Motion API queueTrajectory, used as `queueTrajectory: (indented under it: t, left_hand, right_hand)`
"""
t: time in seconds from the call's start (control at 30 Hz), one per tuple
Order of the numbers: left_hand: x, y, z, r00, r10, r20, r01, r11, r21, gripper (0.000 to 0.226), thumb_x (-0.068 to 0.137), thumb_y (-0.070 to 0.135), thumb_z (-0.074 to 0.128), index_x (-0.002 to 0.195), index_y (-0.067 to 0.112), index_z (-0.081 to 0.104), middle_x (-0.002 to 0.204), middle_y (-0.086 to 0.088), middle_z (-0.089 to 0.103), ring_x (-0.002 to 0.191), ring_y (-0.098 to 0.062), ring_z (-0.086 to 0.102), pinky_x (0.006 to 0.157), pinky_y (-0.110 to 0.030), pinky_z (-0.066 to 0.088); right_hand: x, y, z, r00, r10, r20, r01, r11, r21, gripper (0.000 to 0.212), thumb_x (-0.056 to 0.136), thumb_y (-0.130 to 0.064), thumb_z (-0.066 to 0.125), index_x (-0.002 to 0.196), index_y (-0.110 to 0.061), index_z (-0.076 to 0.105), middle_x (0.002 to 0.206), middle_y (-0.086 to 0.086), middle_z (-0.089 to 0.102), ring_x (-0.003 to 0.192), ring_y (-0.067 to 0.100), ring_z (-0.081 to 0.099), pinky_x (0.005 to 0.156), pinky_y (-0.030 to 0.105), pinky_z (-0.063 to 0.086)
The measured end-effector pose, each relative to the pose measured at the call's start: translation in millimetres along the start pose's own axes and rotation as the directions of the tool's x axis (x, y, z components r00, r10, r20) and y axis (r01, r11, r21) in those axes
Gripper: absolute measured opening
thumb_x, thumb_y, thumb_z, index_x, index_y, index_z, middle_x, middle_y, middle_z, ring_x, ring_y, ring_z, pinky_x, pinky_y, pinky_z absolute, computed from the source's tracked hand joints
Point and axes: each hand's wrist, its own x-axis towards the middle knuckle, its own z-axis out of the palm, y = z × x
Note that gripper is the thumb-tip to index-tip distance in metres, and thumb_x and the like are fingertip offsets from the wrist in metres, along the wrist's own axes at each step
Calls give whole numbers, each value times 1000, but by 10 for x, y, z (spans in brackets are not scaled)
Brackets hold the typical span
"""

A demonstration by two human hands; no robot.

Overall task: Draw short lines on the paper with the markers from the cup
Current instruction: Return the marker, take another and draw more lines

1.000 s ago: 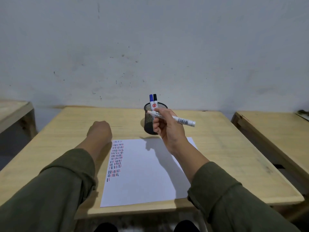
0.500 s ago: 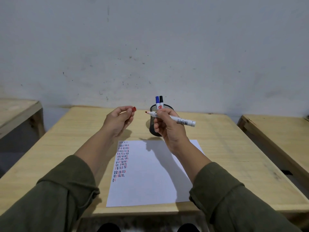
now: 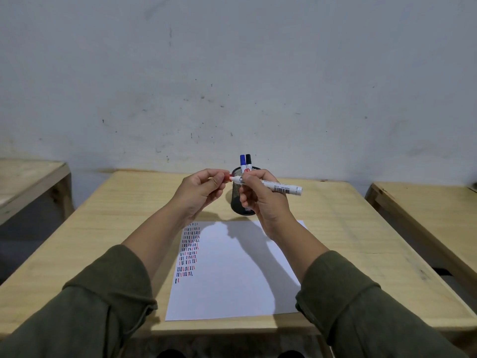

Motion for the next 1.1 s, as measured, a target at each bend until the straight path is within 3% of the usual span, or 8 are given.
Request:
queueTrajectory:
  t: [0.3,0.5,0.6,0.7,0.87,0.93,1.03,1.1]
  left_hand:
    - [-17,136,137,986,-163,-14,161,983,-84,12,88,16,59,89,11,70,71,1,66,58,-2,61,62,-12,56]
    - [-39,73,282,997,-32,-68,24,992,-120,9,87,10,60,87,11,69,61,8,71,56,-1,63,69,-12,54]
    - [-32,53,302,996,40,-73,-48,994,-103,13,89,4,56,87,10,67,62,8,72,58,1,65,66,-9,54]
    - [40,120,291,993,63,-102,-79,984,-162,16,90,2,52,93,11,64,73,5,73,68,-1,67,71,-11,55]
    - [241,291,270,992,69,-109,-90,974,-207,27,93,1,47,117,12,54,98,-4,66,83,-8,61,80,-13,53]
    - [304,343,317,991,100,-92,-115,977,-178,29,93,0,46,120,11,53,98,-5,65,84,-9,62,77,-12,54]
    - [419,394,388,983,153,-98,-162,983,-87,30,91,2,52,121,10,54,98,-5,65,87,-9,62,83,-16,54]
    - [534,354,375,975,190,-116,-169,971,168,36,90,11,57,126,13,54,114,-5,65,101,-12,60,97,-26,48]
  right_hand:
    - [-55,-89,-55,991,-100,92,119,966,-231,8,83,-12,67,79,-13,60,71,5,56,58,13,54,53,24,45]
    - [-73,-90,27,1000,25,-19,-21,985,173,12,89,-8,58,78,-10,54,64,8,54,49,12,51,47,18,44]
    - [-89,-26,9,998,52,30,-57,979,196,2,91,-8,56,90,-10,56,67,6,56,52,10,54,50,17,46]
    - [-86,-83,-42,987,9,162,-32,990,139,18,87,-9,60,105,-13,57,81,6,61,63,12,60,61,20,49]
    - [19,-340,-175,935,120,334,-203,953,224,63,71,-46,66,123,-12,60,114,15,65,95,25,65,77,31,53]
    - [69,-410,-205,928,145,343,-223,954,200,61,77,-51,56,122,-11,62,118,14,65,99,25,64,77,30,52]
    - [174,-419,-204,960,100,263,-102,995,-6,27,87,-29,56,107,-16,68,110,9,65,89,17,64,70,21,51]
    - [280,-393,-223,985,30,168,-10,993,-118,20,91,-7,55,103,-17,67,107,14,65,83,17,63,70,21,50]
